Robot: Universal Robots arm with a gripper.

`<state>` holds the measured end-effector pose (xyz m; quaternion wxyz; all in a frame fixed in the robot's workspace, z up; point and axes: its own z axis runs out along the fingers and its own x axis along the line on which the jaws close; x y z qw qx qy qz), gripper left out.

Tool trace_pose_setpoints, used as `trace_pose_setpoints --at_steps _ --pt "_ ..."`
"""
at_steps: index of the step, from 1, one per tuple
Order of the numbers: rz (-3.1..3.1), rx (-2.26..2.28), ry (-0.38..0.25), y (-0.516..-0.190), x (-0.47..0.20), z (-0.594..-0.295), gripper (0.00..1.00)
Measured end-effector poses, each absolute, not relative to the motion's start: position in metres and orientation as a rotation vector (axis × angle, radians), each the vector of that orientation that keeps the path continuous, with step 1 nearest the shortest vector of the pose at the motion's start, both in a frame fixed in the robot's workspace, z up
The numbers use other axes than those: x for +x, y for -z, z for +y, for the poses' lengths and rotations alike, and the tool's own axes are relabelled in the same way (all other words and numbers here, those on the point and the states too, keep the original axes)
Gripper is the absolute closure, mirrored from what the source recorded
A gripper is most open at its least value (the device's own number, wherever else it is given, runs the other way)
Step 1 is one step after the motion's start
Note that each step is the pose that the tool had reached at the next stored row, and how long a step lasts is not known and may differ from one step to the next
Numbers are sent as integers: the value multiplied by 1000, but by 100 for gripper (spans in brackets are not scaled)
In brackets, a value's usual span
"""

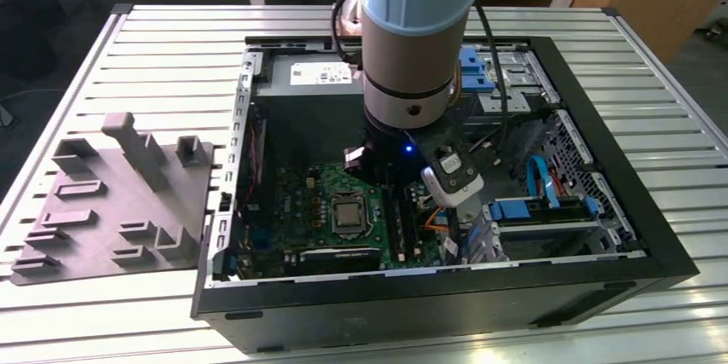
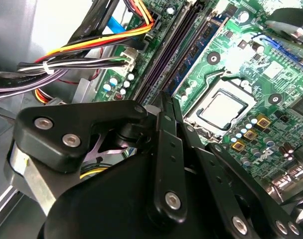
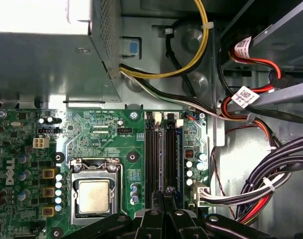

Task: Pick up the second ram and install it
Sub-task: 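Insert the second ram into the second slot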

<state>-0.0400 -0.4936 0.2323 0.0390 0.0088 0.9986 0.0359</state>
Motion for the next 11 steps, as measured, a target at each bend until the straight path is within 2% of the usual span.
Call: trace_pose_setpoints --at_steps 11 --pt "3061 27 -110 -231 -40 -493 89"
